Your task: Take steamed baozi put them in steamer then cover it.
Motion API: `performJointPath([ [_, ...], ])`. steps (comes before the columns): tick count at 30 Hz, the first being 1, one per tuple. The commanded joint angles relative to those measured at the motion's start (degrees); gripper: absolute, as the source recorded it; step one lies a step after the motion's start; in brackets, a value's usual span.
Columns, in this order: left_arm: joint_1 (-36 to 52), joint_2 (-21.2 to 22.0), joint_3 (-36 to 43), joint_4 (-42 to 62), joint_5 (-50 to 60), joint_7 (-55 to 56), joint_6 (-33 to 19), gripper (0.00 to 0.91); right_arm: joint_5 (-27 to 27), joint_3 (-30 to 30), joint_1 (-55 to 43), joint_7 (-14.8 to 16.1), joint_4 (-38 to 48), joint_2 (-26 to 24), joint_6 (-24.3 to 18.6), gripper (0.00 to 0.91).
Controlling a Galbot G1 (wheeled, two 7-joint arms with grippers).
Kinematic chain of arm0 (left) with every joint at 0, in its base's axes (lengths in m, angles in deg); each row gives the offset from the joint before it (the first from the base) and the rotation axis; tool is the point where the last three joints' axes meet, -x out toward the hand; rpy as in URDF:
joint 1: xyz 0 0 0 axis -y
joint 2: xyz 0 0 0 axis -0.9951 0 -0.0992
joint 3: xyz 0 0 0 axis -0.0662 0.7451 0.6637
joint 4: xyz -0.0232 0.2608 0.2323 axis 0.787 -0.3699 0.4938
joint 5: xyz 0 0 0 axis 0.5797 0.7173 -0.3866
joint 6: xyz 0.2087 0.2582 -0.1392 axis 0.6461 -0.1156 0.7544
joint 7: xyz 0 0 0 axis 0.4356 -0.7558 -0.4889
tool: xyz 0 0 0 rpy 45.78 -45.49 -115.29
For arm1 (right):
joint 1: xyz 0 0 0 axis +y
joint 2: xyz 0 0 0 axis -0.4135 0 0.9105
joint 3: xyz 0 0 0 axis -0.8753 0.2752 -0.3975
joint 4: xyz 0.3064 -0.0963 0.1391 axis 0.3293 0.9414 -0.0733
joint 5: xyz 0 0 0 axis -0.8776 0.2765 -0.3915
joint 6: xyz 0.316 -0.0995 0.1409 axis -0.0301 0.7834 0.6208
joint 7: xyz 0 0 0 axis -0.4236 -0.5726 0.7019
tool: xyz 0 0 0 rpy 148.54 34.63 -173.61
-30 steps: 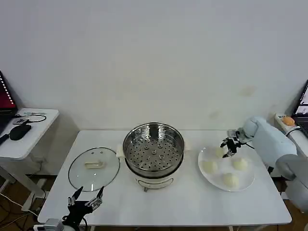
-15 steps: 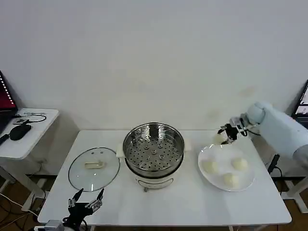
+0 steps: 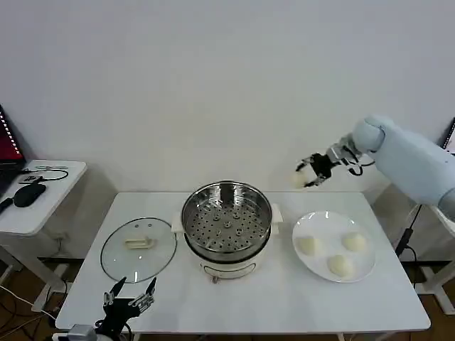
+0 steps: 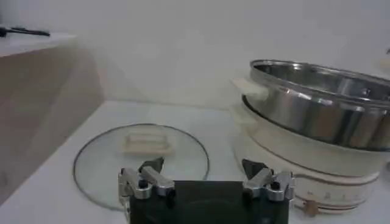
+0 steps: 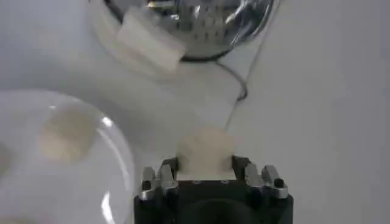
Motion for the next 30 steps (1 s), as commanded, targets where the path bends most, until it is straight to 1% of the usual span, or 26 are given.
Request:
performJointPath([
  [1, 0.07, -0.09, 0.03, 0.09, -0.01, -0.04, 0.04, 0.907, -1.87, 1.21, -3.28, -0.53, 1.01, 6.68, -9.39, 0.615],
  [4, 0.06, -0.22, 0.07, 0.17, 0.01, -0.05, 0.01, 0.907, 0.74, 0.74, -3.08, -2.24, 1.56, 9.07, -11.73, 0.615],
  [5, 0.04, -0.27, 0.09, 0.19, -0.01, -0.01, 0.01, 0.907, 1.64, 0.23, -2.95, -2.77, 2.07, 9.98, -13.23, 0.615],
  [7, 0.17, -0.28, 0.15, 0.22, -0.02, -0.01, 0.01, 0.907, 2.57, -0.08, -2.67, -3.13, 2.71, 11.34, -14.62, 0.615],
  [11, 0.38, -0.31, 0.43, 0.15, -0.01, -0.02, 0.03, 0.907, 4.38, -0.56, -2.34, -3.51, 1.75, 13.0, -14.74, 0.615],
  [15, 0.35, -0.48, 0.45, 0.09, -0.04, 0.01, 0.02, 0.907, 4.84, -0.23, -1.99, -3.98, -0.78, 13.36, -14.76, 0.615],
  [19, 0.25, -0.37, 0.43, -0.14, -0.09, 0.04, 0.02, 0.907, 6.52, 0.14, -1.13, -4.52, -2.61, 13.9, -14.81, 0.615],
  [30, -0.84, -0.37, 0.32, -1.05, -0.05, 0.13, -0.01, 0.907, 14.79, 1.99, 1.01, -5.93, -6.92, 13.51, -15.02, 0.615],
])
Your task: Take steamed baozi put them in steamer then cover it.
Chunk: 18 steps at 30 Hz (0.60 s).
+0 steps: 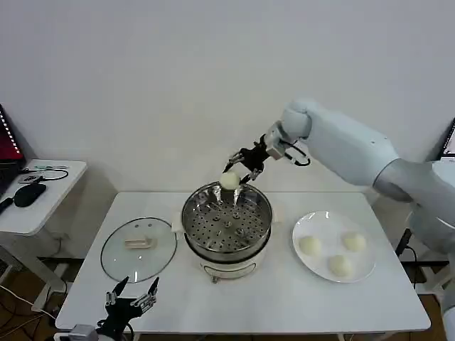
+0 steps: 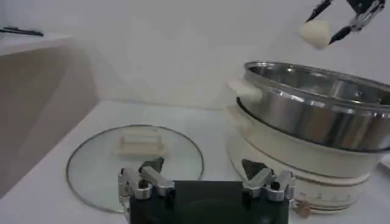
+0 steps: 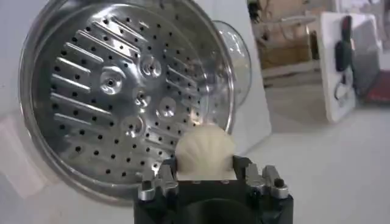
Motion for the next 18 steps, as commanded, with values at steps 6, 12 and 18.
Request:
performJointPath([
  [6, -0.5, 0.08, -0.07, -0.44, 0.03, 0.06, -0.04, 0.907, 9.73, 0.4, 1.49, -1.65, -2.45, 1.19, -1.1, 0.615],
  [12, -0.36, 0.29, 0.01, -0.55, 0.05, 0.11, -0.02, 0.907, 12.67, 0.26, 2.6, -2.48, -1.67, 1.85, -1.06, 0.615],
  [18, -0.51, 0.44, -0.04, -1.04, 0.01, 0.2, -0.03, 0.907, 15.11, -0.11, 3.31, -2.5, 0.65, 3.2, -1.07, 0.615],
])
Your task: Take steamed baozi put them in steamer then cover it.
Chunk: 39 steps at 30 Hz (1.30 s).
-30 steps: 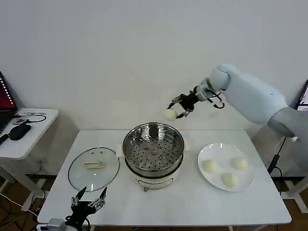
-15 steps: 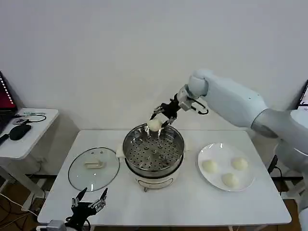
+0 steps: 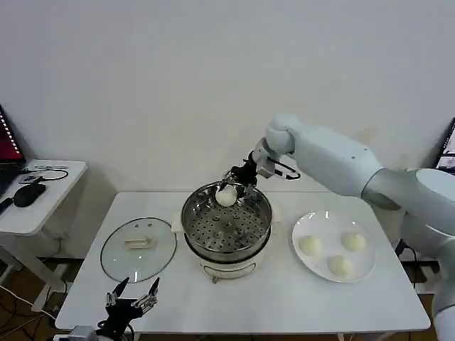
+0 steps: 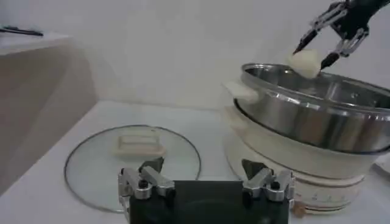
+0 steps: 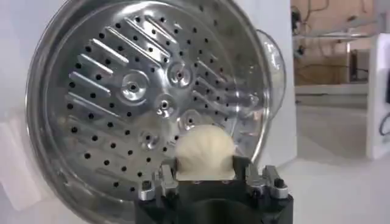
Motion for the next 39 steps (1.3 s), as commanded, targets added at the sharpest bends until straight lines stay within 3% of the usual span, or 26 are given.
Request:
performJointPath([
  [1, -0.05, 0.0, -0.02, -0.17, 0.0, 0.01, 0.0, 0.907, 4.54, -0.16, 0.75, -0.45, 1.21, 1.08, -0.59, 0.615],
  [21, 0.22, 0.36, 0.4, -1.12, -0.3, 0.31, 0.03, 0.907, 5.42, -1.32, 3.48, -0.5, 4.23, 2.96, -0.52, 0.615],
  [22, 0.21, 0.39, 0.44, -1.12, -0.31, 0.31, 0.02, 0.907, 5.42, -1.32, 3.53, -0.52, 4.27, 2.97, -0.52, 0.625],
  [25, 0.23, 0.38, 0.59, -0.93, -0.29, 0.33, 0.0, 0.907, 5.25, -1.44, 3.69, -0.81, 4.33, 3.11, -0.5, 0.907],
  [39, 0.3, 0.22, 0.62, -0.89, -0.25, 0.51, 0.01, 0.907, 2.6, -2.43, 2.2, -1.52, 2.9, 1.76, -0.37, 0.907],
])
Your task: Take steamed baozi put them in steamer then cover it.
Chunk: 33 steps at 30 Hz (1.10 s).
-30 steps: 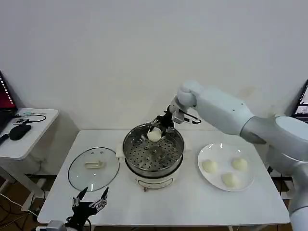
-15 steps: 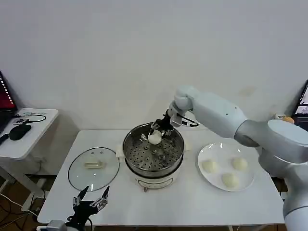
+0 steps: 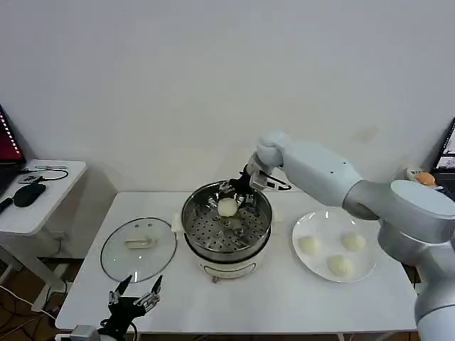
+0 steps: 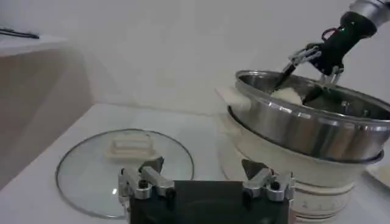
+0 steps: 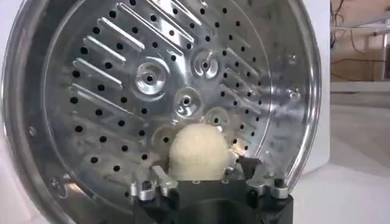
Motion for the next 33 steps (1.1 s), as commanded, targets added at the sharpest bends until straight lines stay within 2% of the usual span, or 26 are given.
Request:
performJointPath([
  [1, 0.01, 0.02, -0.06, -0.05, 0.05, 0.01, 0.03, 0.907, -1.88, -0.75, -0.63, -0.24, -0.58, -0.77, -0.37, 0.907],
  [7, -0.1, 0.13, -0.14, -0.49, 0.15, 0.01, 0.29, 0.907, -6.19, -0.86, -2.97, -1.98, -1.82, -4.77, 0.73, 0.907],
  [10, -0.18, 0.21, -0.09, -0.72, 0.13, 0.01, 0.55, 0.907, -10.96, 1.68, -5.04, -3.01, -2.91, -7.54, 3.87, 0.907],
  [14, -0.18, 0.27, 0.0, -0.7, 0.09, -0.04, 0.88, 0.907, -19.47, 7.85, -8.87, -5.65, -7.9, -12.34, 11.59, 0.907],
  [18, -0.01, 0.23, 0.32, -0.58, 0.1, -0.04, 1.15, 0.907, -22.99, 10.97, -12.3, -6.25, -9.82, -15.2, 14.29, 0.907],
  [22, 0.12, 0.22, 0.68, -0.78, 0.17, 0.01, 1.51, 0.907, -28.76, 15.71, -16.38, -4.06, -11.47, -17.73, 19.56, 0.907],
  [33, 0.27, 0.23, 0.9, -1.1, 0.26, 0.19, 1.75, 0.907, -39.48, 27.23, -23.12, 4.84, -12.54, -20.84, 28.36, 0.907],
])
